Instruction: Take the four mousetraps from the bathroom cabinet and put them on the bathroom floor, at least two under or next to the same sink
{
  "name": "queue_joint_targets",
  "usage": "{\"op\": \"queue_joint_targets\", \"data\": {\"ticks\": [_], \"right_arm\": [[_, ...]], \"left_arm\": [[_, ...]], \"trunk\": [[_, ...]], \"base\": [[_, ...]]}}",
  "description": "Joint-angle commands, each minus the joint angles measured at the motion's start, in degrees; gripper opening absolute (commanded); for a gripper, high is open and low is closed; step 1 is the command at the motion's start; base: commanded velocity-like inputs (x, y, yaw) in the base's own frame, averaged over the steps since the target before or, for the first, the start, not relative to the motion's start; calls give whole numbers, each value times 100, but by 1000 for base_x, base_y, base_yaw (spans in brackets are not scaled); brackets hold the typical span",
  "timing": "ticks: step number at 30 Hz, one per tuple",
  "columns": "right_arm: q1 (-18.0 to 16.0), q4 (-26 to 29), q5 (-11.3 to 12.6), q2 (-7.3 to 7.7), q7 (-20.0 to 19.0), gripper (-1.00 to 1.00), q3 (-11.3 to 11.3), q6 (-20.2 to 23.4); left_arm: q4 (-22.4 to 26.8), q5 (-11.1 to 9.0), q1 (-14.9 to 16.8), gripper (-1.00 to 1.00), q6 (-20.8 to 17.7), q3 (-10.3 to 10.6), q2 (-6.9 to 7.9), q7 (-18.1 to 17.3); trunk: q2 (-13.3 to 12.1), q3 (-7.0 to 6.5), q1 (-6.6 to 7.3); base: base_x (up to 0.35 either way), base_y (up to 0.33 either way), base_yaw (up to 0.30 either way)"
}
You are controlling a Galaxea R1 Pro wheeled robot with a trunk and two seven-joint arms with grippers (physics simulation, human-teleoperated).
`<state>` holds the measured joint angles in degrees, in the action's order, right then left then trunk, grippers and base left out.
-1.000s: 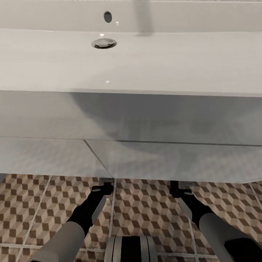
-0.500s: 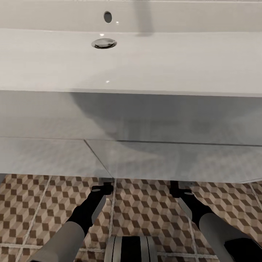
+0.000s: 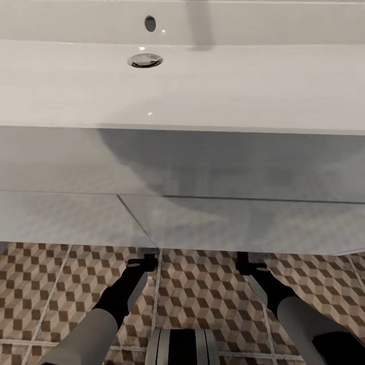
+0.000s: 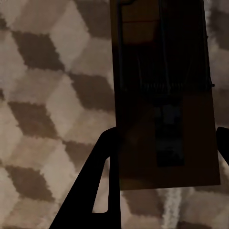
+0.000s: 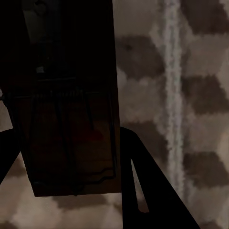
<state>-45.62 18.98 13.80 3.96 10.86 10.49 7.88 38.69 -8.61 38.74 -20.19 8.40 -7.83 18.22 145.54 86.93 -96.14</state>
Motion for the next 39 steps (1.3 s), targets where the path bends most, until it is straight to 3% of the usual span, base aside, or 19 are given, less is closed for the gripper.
{"op": "queue_joint_targets", "data": {"ticks": [1,19,27,34,39], "right_arm": [[0,31,67,5,37,-100,49,27],[0,-14,106,-57,30,-100,72,-381],[3,-219,113,-66,30,-100,51,-384],[4,-330,83,-72,30,-100,61,-400],[1,-339,73,-76,30,-100,65,-403]], "left_arm": [[10,-53,2,-100,-21,32,6,60],[-130,-50,-3,-100,-16,0,75,-21],[-761,-82,-9,-100,52,-5,93,-36],[-860,-67,4,-100,84,-5,97,-38],[-857,-63,10,-100,369,-5,92,-38]], "trunk": [[1,4,1],[1,4,1],[1,4,1],[1,4,1],[1,4,1]], "base": [[0,0,0],[0,0,0],[0,0,0],[0,0,0],[0,0,0]]}}
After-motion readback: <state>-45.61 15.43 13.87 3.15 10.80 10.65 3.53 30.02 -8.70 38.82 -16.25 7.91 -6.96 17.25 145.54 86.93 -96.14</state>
